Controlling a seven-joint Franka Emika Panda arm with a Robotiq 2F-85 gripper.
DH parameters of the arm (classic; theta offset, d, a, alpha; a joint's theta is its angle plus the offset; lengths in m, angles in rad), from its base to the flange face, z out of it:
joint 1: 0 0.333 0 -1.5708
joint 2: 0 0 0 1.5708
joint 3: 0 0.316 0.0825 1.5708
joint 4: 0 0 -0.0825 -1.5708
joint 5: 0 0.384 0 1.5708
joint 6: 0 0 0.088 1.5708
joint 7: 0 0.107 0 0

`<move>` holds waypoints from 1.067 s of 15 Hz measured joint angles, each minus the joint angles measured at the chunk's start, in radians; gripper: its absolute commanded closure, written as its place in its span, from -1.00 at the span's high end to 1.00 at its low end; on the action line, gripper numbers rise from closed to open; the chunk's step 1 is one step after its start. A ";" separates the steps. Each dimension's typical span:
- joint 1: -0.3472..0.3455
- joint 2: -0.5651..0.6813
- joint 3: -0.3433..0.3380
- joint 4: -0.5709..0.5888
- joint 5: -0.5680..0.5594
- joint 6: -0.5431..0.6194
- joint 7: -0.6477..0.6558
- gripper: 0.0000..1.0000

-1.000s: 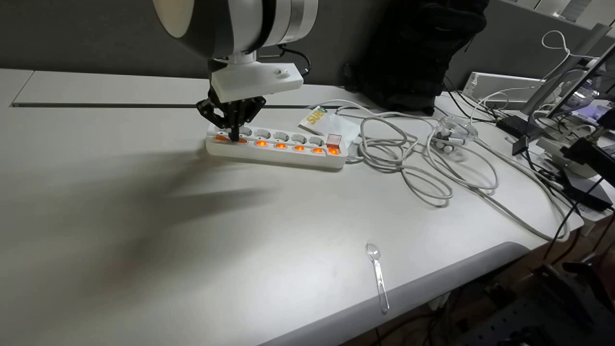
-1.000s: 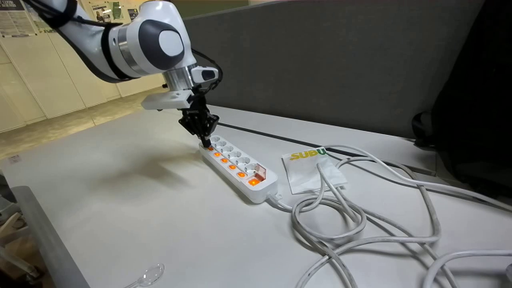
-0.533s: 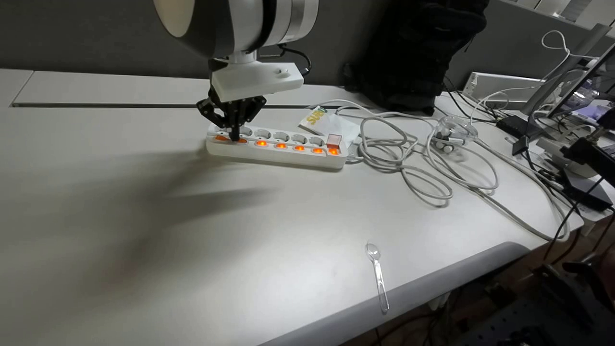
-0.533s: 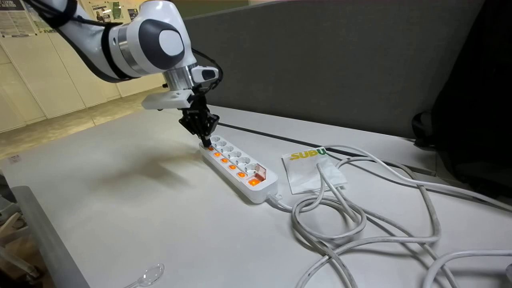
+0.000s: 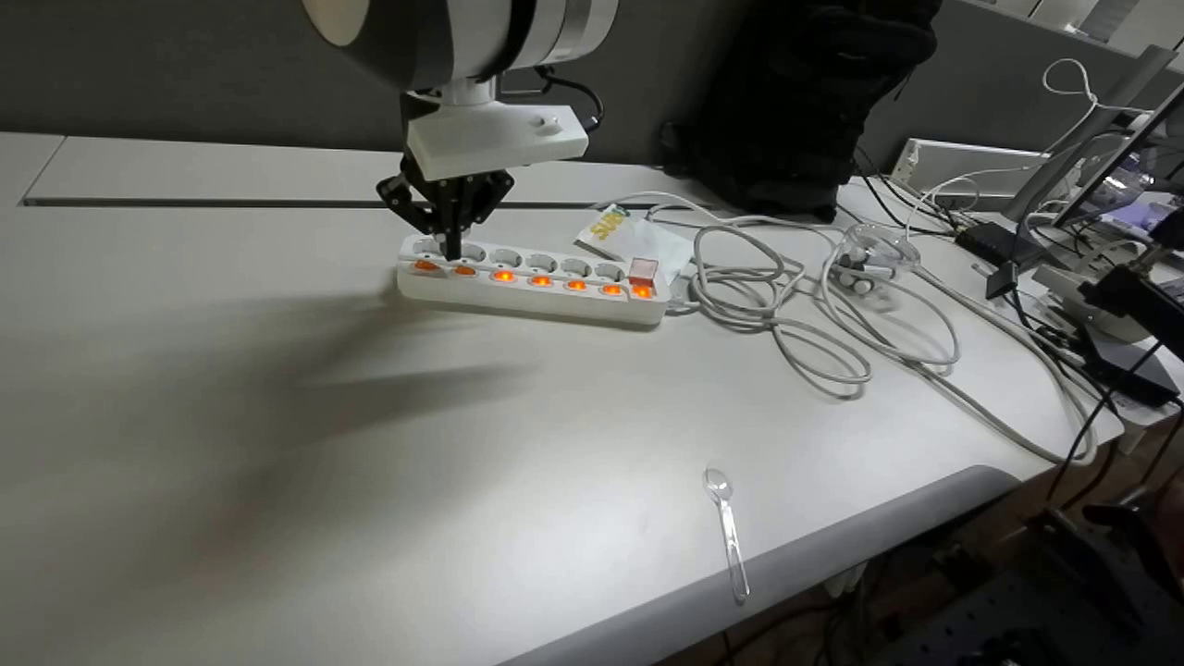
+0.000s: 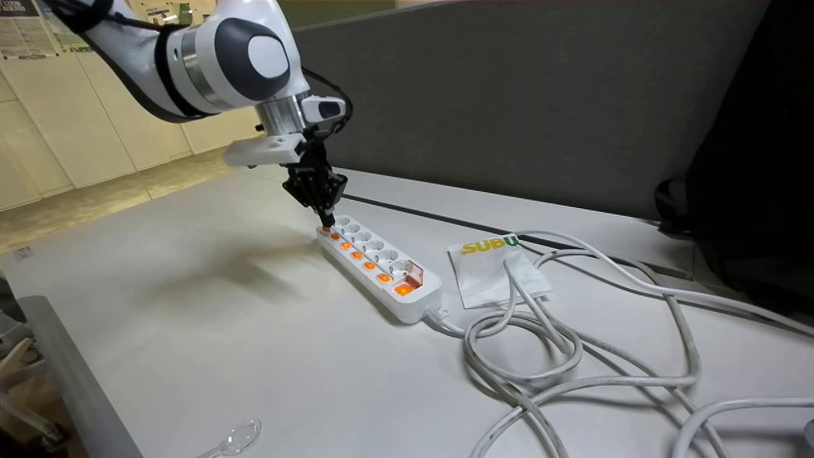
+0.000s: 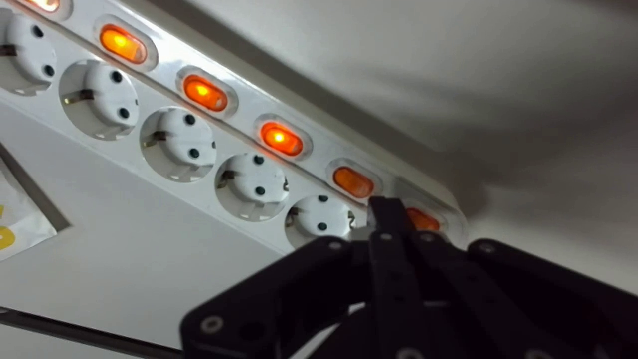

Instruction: Turn on the second switch from the left

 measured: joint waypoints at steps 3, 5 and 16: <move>-0.001 -0.001 0.001 -0.004 0.000 0.000 -0.001 -1.00; 0.000 0.002 0.002 -0.004 0.000 0.000 -0.001 -1.00; -0.013 0.011 -0.002 -0.010 0.000 0.001 -0.001 -1.00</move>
